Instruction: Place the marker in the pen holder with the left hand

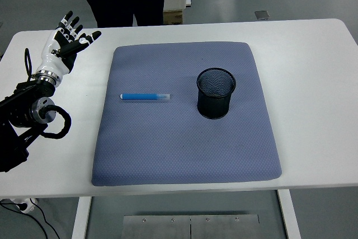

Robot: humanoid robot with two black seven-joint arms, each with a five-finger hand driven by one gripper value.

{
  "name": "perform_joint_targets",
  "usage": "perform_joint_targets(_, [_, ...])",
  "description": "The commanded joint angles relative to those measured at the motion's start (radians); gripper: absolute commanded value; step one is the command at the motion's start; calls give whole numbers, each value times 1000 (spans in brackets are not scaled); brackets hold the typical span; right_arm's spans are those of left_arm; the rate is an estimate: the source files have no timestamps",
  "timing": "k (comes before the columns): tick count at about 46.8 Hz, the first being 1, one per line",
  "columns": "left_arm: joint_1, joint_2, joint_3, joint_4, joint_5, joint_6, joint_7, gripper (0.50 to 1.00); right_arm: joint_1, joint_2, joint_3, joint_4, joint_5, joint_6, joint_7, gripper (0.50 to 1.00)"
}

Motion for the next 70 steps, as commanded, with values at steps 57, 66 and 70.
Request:
perform_joint_targets(57, [-49, 9, 2, 8, 25, 16, 6, 1000, 0, 0, 0, 0, 0, 0, 0, 1000])
perform_joint_targets(66, [-65, 0, 25, 9, 43, -1, 14, 1000, 0, 0, 1, 0, 0, 0, 0, 1000])
perform_joint_targets(70, [-108, -2, 84, 12, 54, -1, 17, 1000, 1, 0, 0, 0, 0, 0, 0, 1000])
